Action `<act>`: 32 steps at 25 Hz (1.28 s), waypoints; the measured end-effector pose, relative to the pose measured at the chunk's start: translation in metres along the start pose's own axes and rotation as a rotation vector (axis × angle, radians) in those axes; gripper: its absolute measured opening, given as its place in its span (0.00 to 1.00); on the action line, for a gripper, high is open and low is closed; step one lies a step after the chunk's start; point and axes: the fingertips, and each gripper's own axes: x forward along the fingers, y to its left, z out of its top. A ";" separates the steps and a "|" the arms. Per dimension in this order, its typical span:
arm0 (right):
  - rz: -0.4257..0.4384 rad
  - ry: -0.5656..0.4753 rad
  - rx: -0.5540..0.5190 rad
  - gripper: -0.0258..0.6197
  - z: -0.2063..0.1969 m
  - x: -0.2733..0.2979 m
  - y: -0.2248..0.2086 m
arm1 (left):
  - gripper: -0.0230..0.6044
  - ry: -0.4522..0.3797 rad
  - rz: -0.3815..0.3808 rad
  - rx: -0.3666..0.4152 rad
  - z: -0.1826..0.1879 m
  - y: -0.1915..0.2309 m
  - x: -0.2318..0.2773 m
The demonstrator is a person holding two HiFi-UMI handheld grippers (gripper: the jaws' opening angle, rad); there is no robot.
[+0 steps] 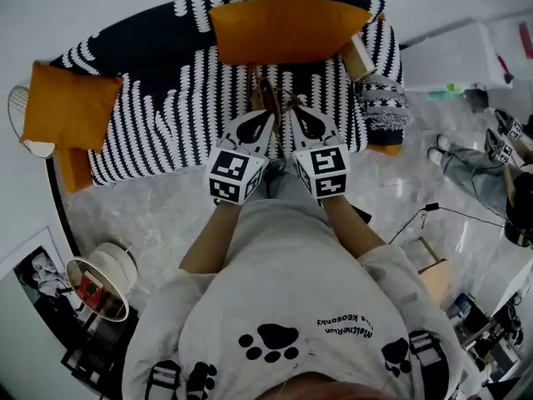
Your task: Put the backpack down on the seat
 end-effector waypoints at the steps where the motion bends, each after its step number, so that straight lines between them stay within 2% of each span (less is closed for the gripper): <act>1: -0.001 -0.010 -0.003 0.09 0.005 -0.007 0.001 | 0.07 -0.013 -0.003 0.001 0.006 -0.005 -0.005; 7: -0.012 -0.080 -0.016 0.09 0.032 -0.041 0.005 | 0.07 -0.093 0.009 0.034 0.041 -0.025 -0.031; 18: 0.008 -0.239 -0.044 0.09 0.073 -0.097 0.039 | 0.07 -0.226 0.063 0.099 0.088 -0.056 -0.079; 25: -0.005 -0.339 -0.094 0.09 0.084 -0.120 0.049 | 0.07 -0.283 0.095 0.160 0.091 -0.067 -0.096; 32: 0.021 -0.346 -0.088 0.09 0.073 -0.121 0.052 | 0.07 -0.275 0.084 0.137 0.075 -0.070 -0.095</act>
